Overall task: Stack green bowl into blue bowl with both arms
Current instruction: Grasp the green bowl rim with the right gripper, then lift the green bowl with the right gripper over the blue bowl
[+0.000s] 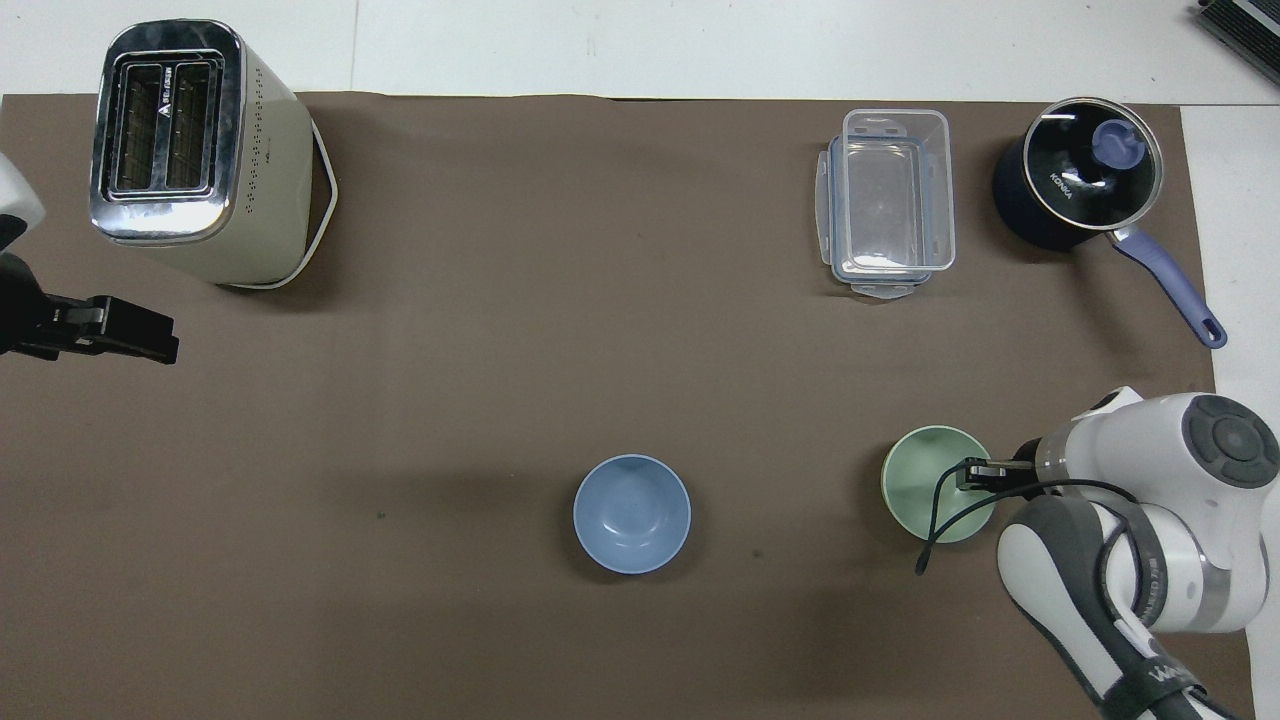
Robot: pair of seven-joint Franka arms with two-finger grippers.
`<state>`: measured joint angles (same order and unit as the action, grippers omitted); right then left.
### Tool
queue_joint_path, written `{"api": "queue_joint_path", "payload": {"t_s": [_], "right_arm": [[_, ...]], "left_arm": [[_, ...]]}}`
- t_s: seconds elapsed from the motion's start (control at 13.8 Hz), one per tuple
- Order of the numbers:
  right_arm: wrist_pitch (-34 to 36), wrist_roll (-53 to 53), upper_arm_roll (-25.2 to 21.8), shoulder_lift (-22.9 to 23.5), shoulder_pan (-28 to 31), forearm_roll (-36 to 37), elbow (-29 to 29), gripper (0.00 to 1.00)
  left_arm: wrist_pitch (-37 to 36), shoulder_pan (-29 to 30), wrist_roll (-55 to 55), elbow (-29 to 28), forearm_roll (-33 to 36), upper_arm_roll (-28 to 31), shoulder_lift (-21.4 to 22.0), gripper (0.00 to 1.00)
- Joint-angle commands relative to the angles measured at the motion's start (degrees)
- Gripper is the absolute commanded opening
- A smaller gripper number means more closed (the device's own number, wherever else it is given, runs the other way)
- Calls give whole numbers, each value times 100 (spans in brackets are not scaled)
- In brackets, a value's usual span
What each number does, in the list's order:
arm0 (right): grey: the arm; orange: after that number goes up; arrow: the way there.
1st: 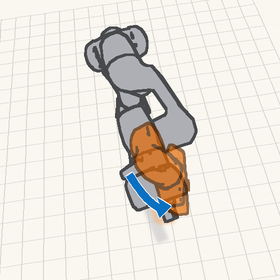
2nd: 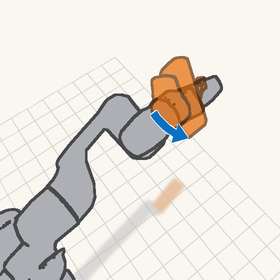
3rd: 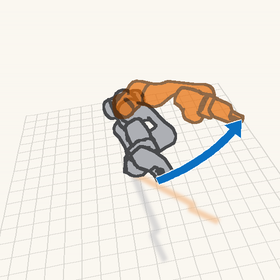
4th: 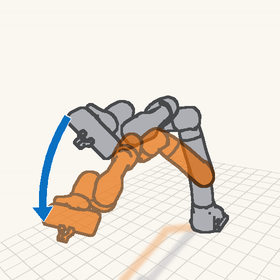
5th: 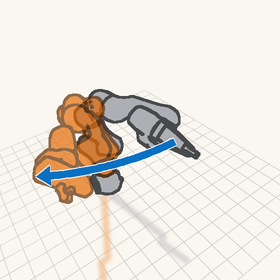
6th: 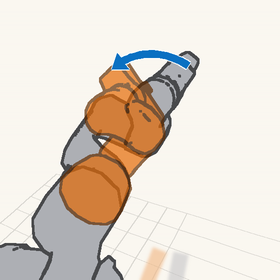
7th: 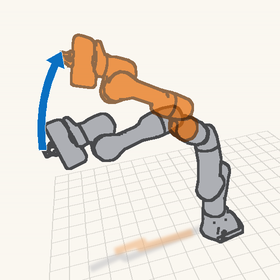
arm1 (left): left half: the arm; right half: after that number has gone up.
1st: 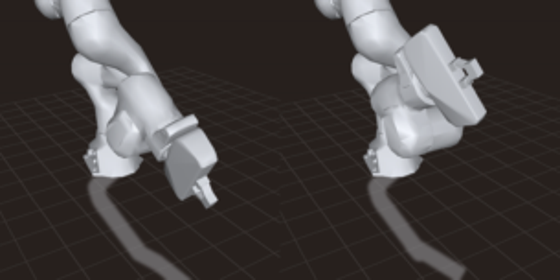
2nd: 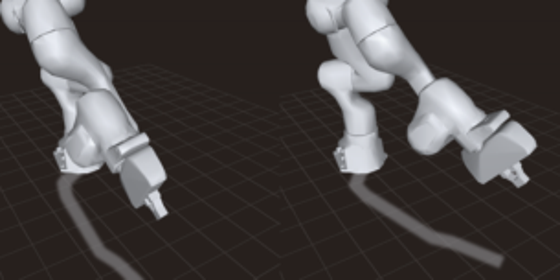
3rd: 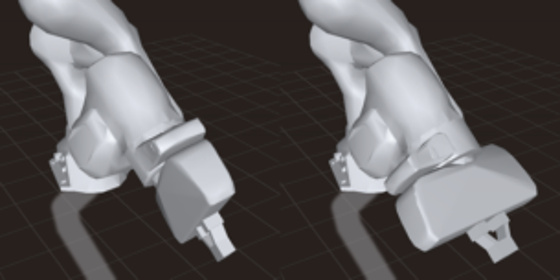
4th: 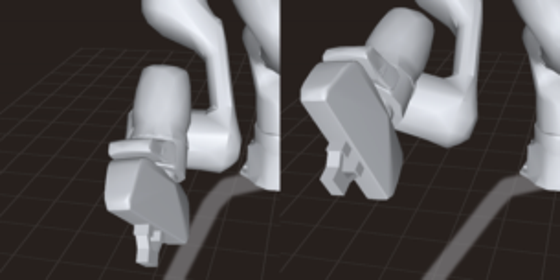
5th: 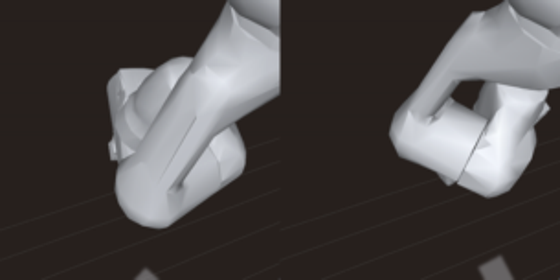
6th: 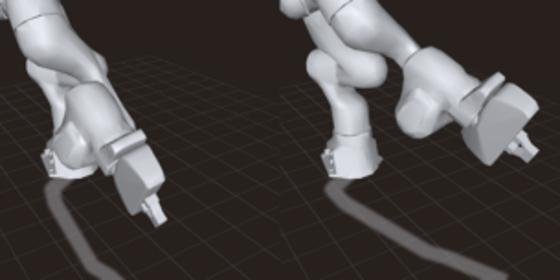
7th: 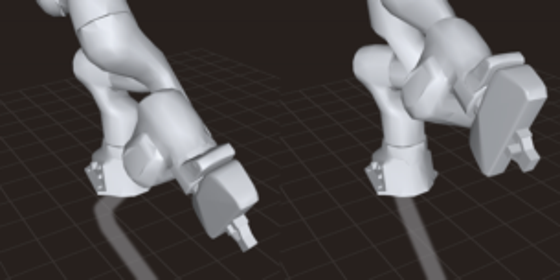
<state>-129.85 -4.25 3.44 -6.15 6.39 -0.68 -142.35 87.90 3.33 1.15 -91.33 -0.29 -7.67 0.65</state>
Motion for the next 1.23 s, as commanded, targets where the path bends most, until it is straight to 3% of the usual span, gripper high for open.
{"api": "queue_joint_path", "payload": {"t_s": [0.0, 0.07, 0.14, 0.43, 0.58, 0.87, 1.16], "right_arm": [[-49, 214, 43, -70, 47, -108, -29, 10], [-14, 205, 51, -114, 12, -221, -3, 2], [99, 266, 60, -210, -14, -378, 49, 0], [1179, 170, 113, -439, -602, -565, 847, 0], [1506, -337, 122, -484, -1163, -565, 1331, 0], [1243, -1700, 148, -98, -2447, -565, 1912, 0], [567, -2676, 148, 534, -3344, -565, 1992, 0]], "left_arm": [[-115, 63, 35, 80, 55, -50, -30, 100], [-115, 63, 43, 80, 55, -50, -30, 100], [-115, 63, 35, 80, 55, -50, -30, 100], [-115, 63, 43, 80, 55, -50, -30, 100], [-115, 63, 35, 80, 55, -50, -30, 100], [-115, 63, 43, 80, 55, -50, -30, 100], [-115, 63, 43, 80, 55, -50, -30, 100]]}}
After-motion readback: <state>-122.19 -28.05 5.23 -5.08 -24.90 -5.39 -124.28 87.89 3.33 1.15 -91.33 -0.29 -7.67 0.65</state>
